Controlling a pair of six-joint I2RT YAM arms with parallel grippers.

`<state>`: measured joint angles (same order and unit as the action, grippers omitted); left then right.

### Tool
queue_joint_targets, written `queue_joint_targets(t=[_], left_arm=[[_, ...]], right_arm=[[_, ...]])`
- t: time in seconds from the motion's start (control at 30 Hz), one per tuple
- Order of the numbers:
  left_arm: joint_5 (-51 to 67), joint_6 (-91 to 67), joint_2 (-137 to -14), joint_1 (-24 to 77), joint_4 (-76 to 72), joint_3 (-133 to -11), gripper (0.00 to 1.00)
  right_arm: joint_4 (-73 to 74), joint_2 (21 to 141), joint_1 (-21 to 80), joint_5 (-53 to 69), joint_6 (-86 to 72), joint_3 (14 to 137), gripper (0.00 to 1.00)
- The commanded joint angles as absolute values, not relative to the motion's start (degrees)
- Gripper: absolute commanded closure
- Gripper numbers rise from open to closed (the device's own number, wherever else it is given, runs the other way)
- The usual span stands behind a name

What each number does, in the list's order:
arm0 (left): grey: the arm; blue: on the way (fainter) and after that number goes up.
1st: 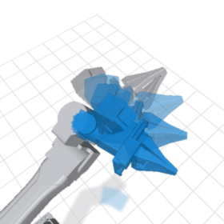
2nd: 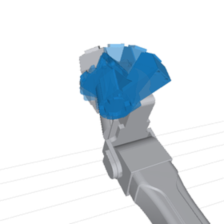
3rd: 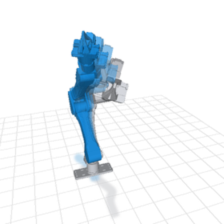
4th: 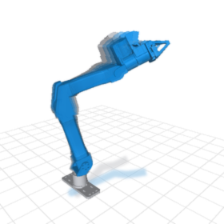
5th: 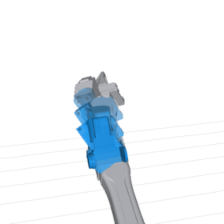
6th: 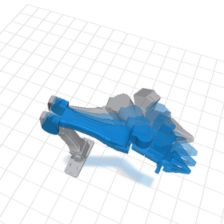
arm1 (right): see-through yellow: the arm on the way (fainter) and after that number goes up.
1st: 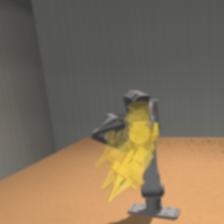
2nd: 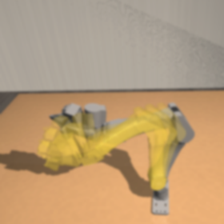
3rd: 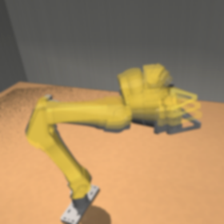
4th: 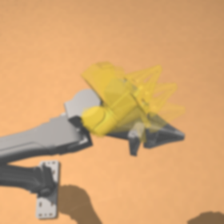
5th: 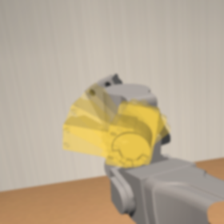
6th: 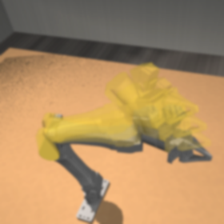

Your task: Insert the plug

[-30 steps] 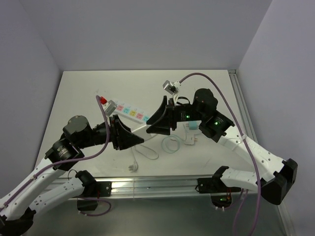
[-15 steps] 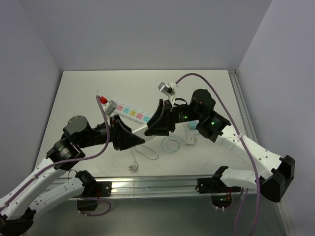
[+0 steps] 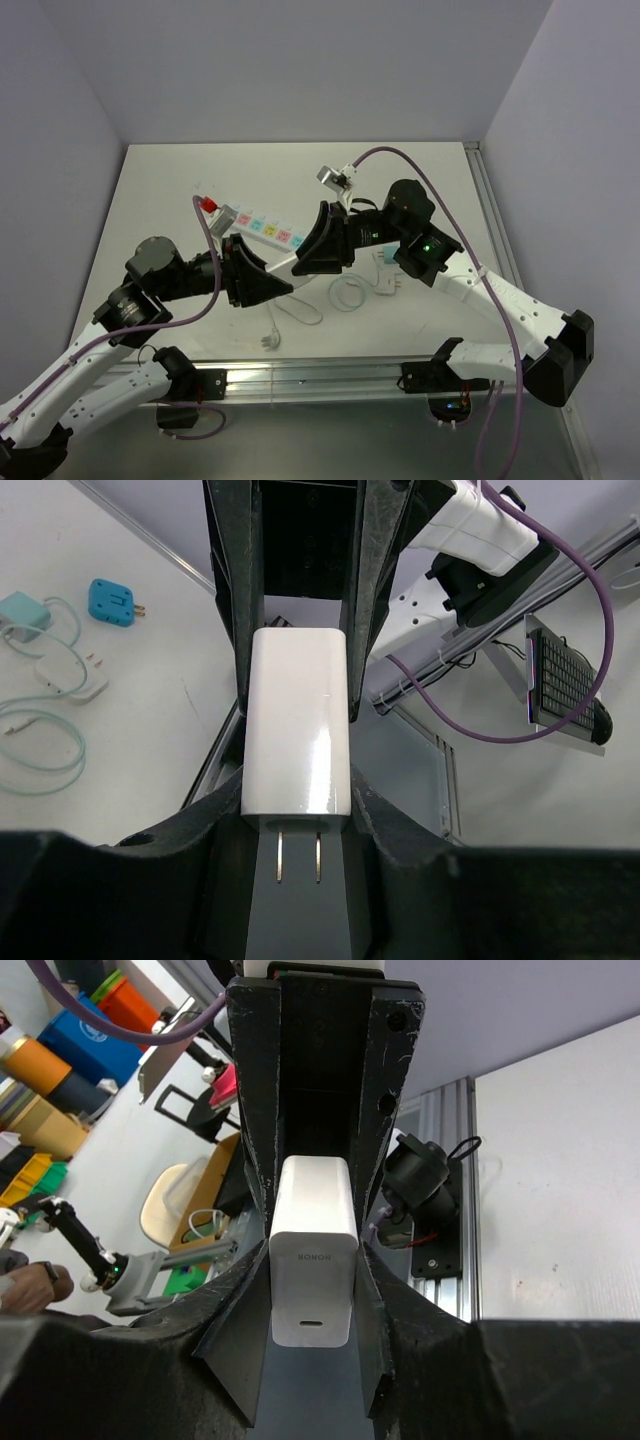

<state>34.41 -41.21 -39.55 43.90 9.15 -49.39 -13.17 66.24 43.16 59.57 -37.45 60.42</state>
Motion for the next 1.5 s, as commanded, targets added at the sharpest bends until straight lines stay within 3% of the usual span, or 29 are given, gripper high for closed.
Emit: queue_joint_targets(t=[0.0, 0.43, 0.53, 0.63, 0.67, 0.77, 0.8, 0.87, 0.9, 0.93, 1.13, 1.33, 1.47], left_arm=[[35.1, -41.6, -40.3, 43.8, 4.8, -50.3, 1.00], [33.9, -41.4, -39.7, 43.8, 6.7, -50.7, 1.00], [33.9, -41.2, -39.6, 43.8, 6.7, -50.7, 1.00], [33.7, -40.9, -39.6, 43.8, 7.0, -50.7, 1.00], [33.9, -41.0, -39.6, 43.8, 7.0, -50.6, 1.00], [32.0, -40.0, -39.8, 43.8, 9.5, -51.1, 0.99], [28.9, -39.4, -39.8, 43.7, 11.0, -52.1, 0.89], [24.5, -38.8, -38.5, 43.8, 14.7, -52.6, 0.57], [17.9, -38.9, -37.7, 43.8, 16.0, -53.1, 0.10], [14.0, -39.1, -36.1, 43.7, 18.8, -53.3, 0.01], [-25.5, -46.0, -30.3, 43.8, 37.0, -57.0, 0.01], [-38.1, -53.4, -30.8, 43.8, 41.2, -57.9, 0.00], [-41.5, -54.4, -32.6, 43.8, 41.5, -59.8, 0.05]], right_arm=[[-14.9, 67.1, 44.7, 62.7, -36.2, 62.7, 0.59], [-14.1, 67.8, 45.5, 62.4, -36.1, 63.6, 0.51], [-14.0, 67.3, 45.9, 61.1, -35.7, 63.5, 0.62], [-14.8, 67.3, 46.0, 61.3, -36.5, 63.5, 0.87], [-14.7, 67.2, 46.0, 60.8, -36.6, 63.5, 1.00], [-14.1, 66.7, 46.0, 57.9, -36.1, 63.4, 1.00], [-13.0, 66.3, 45.9, 56.4, -35.4, 63.5, 1.00], [-7.5, 66.0, 45.9, 50.6, -32.5, 64.9, 1.00], [-5.3, 66.0, 45.8, 48.7, -31.5, 65.6, 1.00], [-1.3, 66.0, 45.7, 46.6, -30.4, 67.0, 1.00], [19.9, 73.0, 43.6, 25.0, -18.5, 80.6, 1.00], [44.5, 97.1, 43.9, 4.3, -14.8, 107.7, 1.00], [56.4, 115.0, 44.1, -1.4, -13.5, 124.2, 1.00]])
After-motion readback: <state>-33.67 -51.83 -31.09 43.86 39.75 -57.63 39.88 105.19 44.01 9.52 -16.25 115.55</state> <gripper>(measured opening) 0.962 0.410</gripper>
